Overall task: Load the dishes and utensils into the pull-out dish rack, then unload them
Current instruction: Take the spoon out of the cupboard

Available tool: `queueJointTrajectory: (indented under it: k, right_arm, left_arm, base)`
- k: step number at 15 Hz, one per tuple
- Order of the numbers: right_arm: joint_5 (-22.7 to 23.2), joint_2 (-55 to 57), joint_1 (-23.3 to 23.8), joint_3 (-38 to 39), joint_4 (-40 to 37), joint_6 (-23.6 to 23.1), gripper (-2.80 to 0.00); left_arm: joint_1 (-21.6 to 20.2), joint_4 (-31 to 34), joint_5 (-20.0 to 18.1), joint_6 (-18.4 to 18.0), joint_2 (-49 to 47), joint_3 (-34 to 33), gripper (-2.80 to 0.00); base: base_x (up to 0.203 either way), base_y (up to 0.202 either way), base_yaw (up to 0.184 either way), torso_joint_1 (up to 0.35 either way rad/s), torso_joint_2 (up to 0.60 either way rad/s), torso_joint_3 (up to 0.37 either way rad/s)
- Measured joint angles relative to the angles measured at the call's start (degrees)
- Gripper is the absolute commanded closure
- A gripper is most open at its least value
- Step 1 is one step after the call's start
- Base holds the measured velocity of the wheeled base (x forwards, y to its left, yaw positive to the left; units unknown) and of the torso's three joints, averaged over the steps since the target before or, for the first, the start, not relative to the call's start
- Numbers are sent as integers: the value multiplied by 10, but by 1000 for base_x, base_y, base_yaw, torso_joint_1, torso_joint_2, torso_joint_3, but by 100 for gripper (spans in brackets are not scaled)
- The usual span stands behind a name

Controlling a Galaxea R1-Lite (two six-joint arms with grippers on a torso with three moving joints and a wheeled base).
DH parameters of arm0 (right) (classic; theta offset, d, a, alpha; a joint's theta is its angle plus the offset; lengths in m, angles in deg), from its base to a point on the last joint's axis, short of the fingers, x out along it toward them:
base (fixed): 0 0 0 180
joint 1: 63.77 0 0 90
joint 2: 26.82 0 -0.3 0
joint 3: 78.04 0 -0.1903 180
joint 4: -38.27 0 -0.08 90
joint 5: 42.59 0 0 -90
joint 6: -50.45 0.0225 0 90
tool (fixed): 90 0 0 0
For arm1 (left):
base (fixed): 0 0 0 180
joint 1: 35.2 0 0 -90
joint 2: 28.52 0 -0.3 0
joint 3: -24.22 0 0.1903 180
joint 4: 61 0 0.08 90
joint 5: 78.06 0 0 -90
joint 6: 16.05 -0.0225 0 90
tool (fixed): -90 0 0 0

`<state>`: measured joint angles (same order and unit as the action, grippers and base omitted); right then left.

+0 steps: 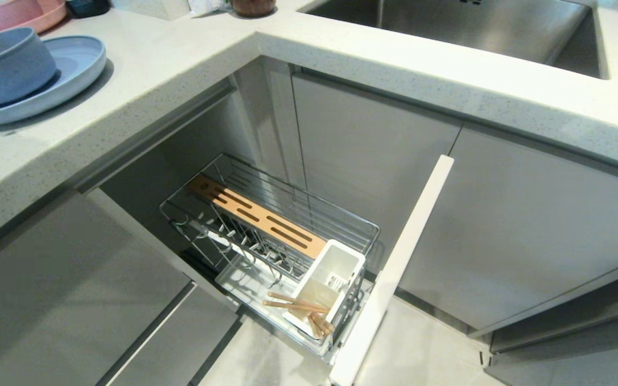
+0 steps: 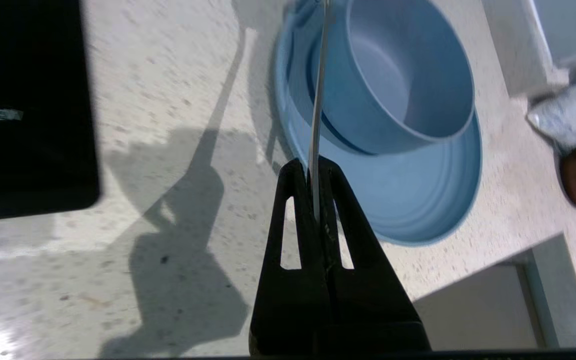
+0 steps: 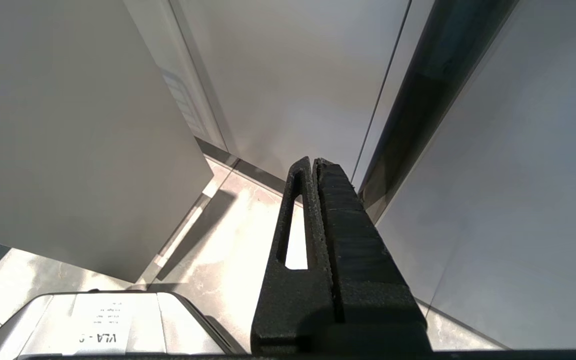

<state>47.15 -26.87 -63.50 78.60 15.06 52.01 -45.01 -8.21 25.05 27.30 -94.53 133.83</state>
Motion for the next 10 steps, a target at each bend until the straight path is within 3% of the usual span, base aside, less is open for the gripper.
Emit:
queueJointTrajectory:
  k: [10]
  right_arm:
    - [0, 0, 0, 0, 0, 0, 0]
  left_arm:
    - [-2, -91, -30, -2, -28, -51, 0]
  base:
    - [0, 0, 0, 0, 0, 0]
